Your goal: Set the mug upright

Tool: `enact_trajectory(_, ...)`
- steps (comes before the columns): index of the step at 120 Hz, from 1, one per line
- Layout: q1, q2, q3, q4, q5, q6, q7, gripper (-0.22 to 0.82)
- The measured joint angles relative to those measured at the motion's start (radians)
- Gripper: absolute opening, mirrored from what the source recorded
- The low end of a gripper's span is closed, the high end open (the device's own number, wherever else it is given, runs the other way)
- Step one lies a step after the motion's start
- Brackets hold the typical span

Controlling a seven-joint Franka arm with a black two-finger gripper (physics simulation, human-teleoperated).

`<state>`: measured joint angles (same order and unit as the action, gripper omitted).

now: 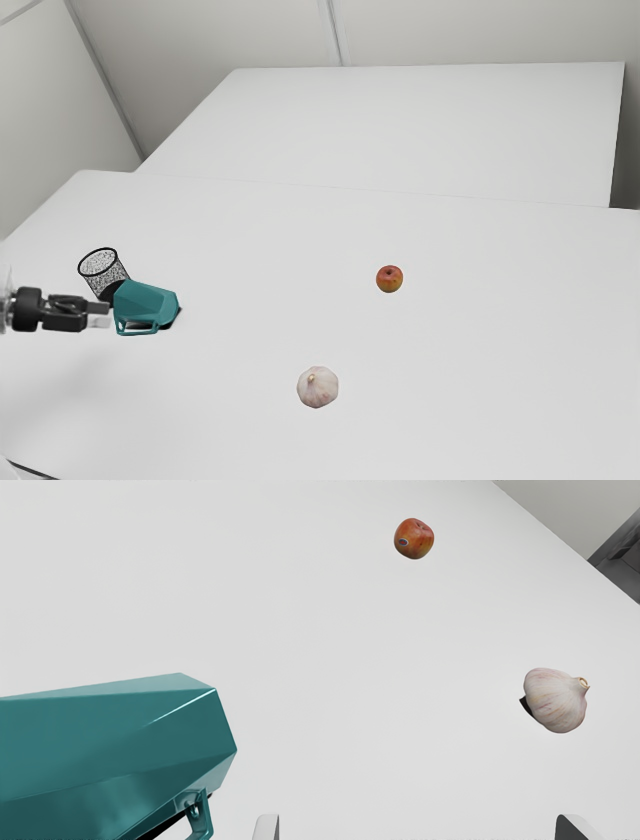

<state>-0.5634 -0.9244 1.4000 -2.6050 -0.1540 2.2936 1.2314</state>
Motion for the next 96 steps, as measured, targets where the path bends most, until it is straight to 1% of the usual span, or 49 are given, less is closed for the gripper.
enact_trajectory(19,-0.058,-0.020,0.069,0.009,0.019,0.045,0.058,0.60)
enact_trajectory(54,-0.127,-0.035,0.133,0.059,0.032,0.145,0.129,0.60)
enact_trajectory(96,-0.211,-0.049,0.224,0.142,0.047,0.222,0.162,0.60)
